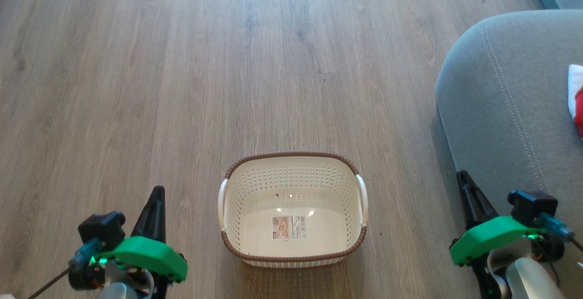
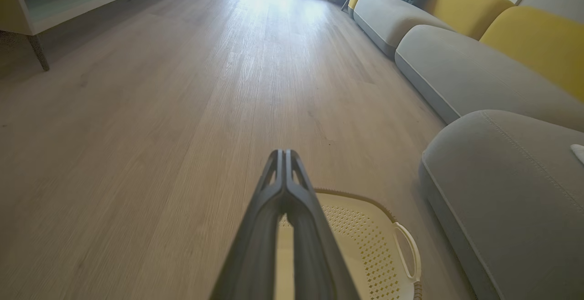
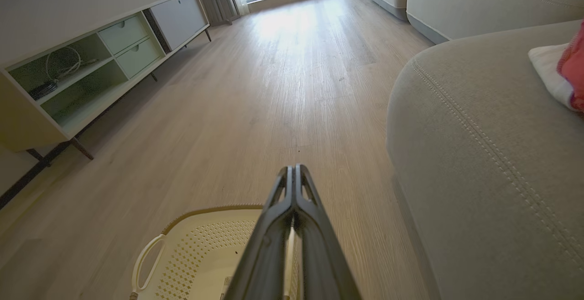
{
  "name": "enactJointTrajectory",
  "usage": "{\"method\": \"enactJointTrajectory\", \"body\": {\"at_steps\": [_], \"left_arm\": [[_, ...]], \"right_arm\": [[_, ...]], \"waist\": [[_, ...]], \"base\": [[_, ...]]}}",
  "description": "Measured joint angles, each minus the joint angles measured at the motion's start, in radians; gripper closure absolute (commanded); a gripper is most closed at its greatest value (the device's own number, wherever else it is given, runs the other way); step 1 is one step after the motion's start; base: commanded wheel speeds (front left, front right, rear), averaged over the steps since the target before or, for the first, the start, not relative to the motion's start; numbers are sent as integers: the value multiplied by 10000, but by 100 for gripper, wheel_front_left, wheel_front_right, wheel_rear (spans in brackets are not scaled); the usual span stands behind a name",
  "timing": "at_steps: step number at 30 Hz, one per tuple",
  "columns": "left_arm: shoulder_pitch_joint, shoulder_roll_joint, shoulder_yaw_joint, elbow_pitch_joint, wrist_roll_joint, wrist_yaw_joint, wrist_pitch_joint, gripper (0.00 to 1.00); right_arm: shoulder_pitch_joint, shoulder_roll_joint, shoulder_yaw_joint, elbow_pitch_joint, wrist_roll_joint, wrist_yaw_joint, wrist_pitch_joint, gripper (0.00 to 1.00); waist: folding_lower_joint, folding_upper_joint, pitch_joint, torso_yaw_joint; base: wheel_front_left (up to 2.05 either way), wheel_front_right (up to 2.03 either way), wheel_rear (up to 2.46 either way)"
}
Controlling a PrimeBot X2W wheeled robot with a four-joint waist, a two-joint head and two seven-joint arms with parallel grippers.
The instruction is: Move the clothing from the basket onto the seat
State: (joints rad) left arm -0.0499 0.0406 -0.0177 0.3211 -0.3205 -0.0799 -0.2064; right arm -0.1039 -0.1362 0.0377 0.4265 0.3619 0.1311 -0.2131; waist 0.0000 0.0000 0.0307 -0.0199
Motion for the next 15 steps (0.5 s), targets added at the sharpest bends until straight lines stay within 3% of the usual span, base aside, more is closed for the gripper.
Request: {"method": "enactJointTrajectory", "body": {"at_steps": [15], "left_arm": [[0, 0, 130, -71, -1695, -58, 395, 100]], "right_arm": [[1, 69, -232, -173, 1657, -2, 401, 100]], "waist": [[0, 0, -37, 27]], "base": [[0, 0, 0]]}}
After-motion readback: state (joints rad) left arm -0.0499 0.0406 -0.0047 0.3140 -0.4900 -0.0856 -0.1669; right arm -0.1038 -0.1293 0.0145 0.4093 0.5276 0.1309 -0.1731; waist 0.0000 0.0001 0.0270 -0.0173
